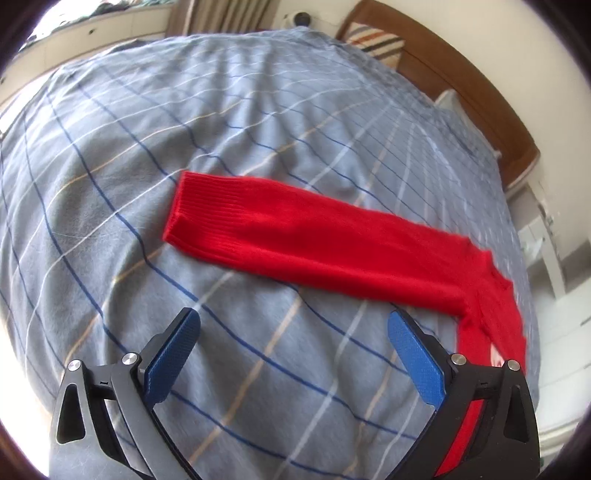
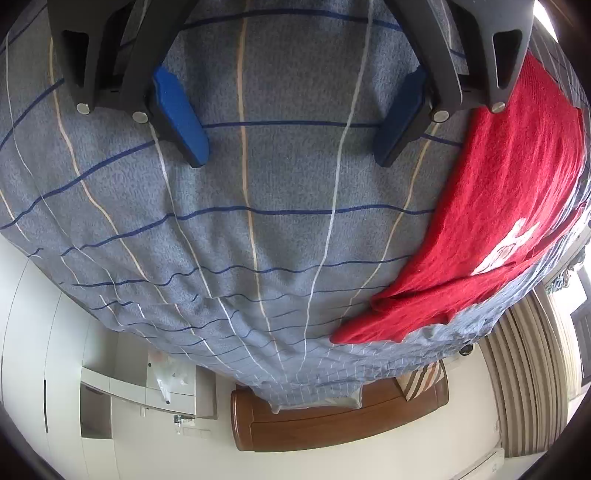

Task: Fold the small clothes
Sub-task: 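Grasp a sleeve cuff with the right tool and fold it across the sweater body, then grasp the other sleeve with the left tool and fold it across the body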

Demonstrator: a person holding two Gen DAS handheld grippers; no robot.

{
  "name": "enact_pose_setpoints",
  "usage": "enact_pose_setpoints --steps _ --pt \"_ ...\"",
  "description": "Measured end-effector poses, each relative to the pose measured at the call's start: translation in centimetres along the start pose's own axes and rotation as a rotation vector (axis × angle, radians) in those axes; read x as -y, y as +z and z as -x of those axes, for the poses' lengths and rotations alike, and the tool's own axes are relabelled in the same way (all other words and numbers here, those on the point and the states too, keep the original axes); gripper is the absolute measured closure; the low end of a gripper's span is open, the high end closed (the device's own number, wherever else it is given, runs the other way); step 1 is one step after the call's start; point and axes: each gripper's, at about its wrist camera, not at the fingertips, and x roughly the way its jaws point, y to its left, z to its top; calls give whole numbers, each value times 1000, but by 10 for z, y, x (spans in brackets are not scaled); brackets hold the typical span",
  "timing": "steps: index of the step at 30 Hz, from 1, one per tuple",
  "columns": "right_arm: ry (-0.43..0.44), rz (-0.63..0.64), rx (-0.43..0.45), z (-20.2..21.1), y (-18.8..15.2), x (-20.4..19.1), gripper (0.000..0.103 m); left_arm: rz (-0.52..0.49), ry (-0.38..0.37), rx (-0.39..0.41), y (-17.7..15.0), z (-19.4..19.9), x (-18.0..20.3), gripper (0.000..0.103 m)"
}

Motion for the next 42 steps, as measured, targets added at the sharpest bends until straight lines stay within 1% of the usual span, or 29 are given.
enact_pose_setpoints --steps 1,3,5,6,7,8,9,10,13,15,18,20,23,26,29,30,32,33,34,35,36,38,40,42 --pt "-4 2 2 -1 0 -1 12 53 18 4 9 -8 -12 1" --pt "-12 8 4 -1 -1 -2 12 130 27 24 21 -20 -31 2" --pt "-17 13 5 -2 -2 -4 10 155 40 54 26 -25 -35 8" --pt "-18 14 5 -3 -3 -4 10 144 62 65 28 -26 -32 21" --pt "-19 14 6 -2 -3 -4 9 121 82 68 31 -29 -29 49" --pt "-19 13 5 -3 -3 -4 9 96 101 65 34 -32 -26 66" --pt "-20 14 5 -3 -3 -4 9 79 123 66 36 -33 -24 92" --pt "-21 14 5 -3 -3 -4 9 75 132 73 38 -33 -25 99" --pt "-21 13 4 -3 -3 -4 9 34 158 126 47 -14 -8 100" --pt "-19 9 5 -3 -3 -3 9 -40 134 179 59 4 24 100" --pt "-19 8 5 -4 -3 -3 8 -196 36 235 66 36 103 100" --pt "-17 7 4 -4 -3 -3 8 -318 -43 259 59 54 165 99" --pt "-16 5 4 -4 -3 -2 8 -495 -169 261 33 68 259 99" --pt "-15 5 5 -4 -3 -2 8 -630 -290 216 -6 63 342 99" --pt "-14 5 5 -4 -3 -2 8 -752 -359 152 -59 43 404 99" --pt "-13 4 5 -4 -3 -2 8 -790 -377 112 -78 32 419 95" --pt "-11 4 5 -4 -3 -2 8 -836 -381 23 -117 10 437 62" --pt "-9 3 4 -3 -3 -2 8 -841 -367 -11 -134 1 440 25" --pt "-8 2 4 -3 -3 -2 8 -843 -359 -22 -154 -1 437 13" --pt "-6 2 4 -3 -3 -2 8 -850 -363 -26 -170 -1 430 13" --pt "-5 1 3 -3 -3 -2 8 -867 -363 -52 -182 -4 420 13" --pt "-5 2 3 -4 -3 -1 7 -885 -339 -94 -203 -2 395 13" --pt "-6 5 2 -5 -3 -2 6 -894 -289 -103 -211 0 364 13" --pt "-9 12 0 -6 -3 -3 5 -892 -219 -85 -211 7 326 13"
